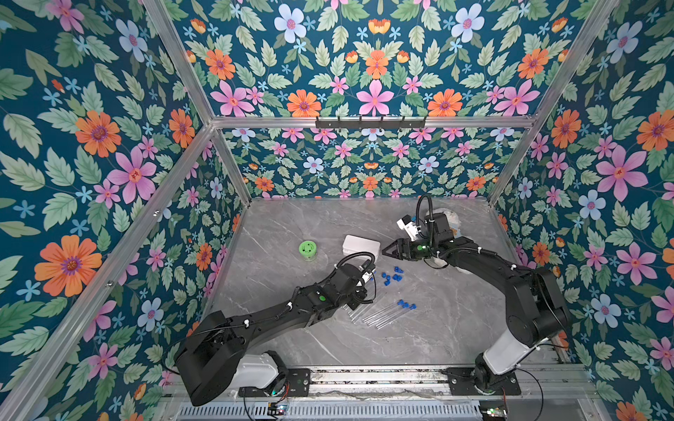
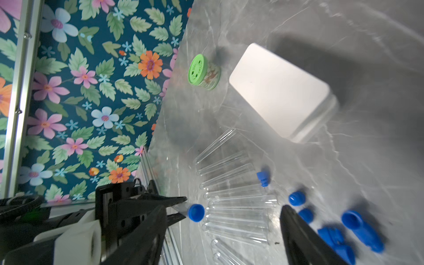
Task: Remove stoppers from test tubes
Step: Pick up the test tube at the center of the board, then open the stopper on the test tube.
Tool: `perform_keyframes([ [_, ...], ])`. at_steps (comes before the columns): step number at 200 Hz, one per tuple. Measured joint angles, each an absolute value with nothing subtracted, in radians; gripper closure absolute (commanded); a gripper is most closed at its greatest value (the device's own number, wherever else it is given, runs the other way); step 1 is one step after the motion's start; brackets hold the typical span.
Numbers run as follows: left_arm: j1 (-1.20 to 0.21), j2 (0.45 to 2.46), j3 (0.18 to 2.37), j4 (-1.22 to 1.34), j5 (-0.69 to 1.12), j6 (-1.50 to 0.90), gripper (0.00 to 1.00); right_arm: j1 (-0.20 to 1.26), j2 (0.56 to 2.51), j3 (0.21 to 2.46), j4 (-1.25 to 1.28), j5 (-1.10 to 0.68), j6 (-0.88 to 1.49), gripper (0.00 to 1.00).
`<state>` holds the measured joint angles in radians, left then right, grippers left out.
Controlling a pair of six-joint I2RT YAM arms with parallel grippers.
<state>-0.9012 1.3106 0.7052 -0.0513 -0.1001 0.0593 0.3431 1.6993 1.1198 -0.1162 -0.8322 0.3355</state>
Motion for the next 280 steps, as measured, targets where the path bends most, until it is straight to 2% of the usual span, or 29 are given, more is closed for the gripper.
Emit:
perform_keyframes([
  [43,-0.891,1.305,0.687,-0.026,-0.117,0.060,0.92,0.362,1.747,1.151,-0.149,-0.918,0.329,0.31],
  [79,-0.891,1.291,0.679,-0.021,-0.130,0.063,0.92,0.390,1.792,1.180,-0.162,-0.995,0.329,0.41],
  [193,-0.891,1.285,0.673,0.010,-0.120,0.078,0.91,0.431,1.842,1.209,-0.175,-1.121,0.334,0.52],
  [243,-0.891,1.285,0.673,0.013,-0.117,0.078,0.91,0.432,1.851,1.213,-0.175,-1.125,0.336,0.59],
  [280,-0.891,1.286,0.673,0.014,-0.113,0.078,0.91,0.433,1.858,1.215,-0.175,-1.126,0.336,0.61],
])
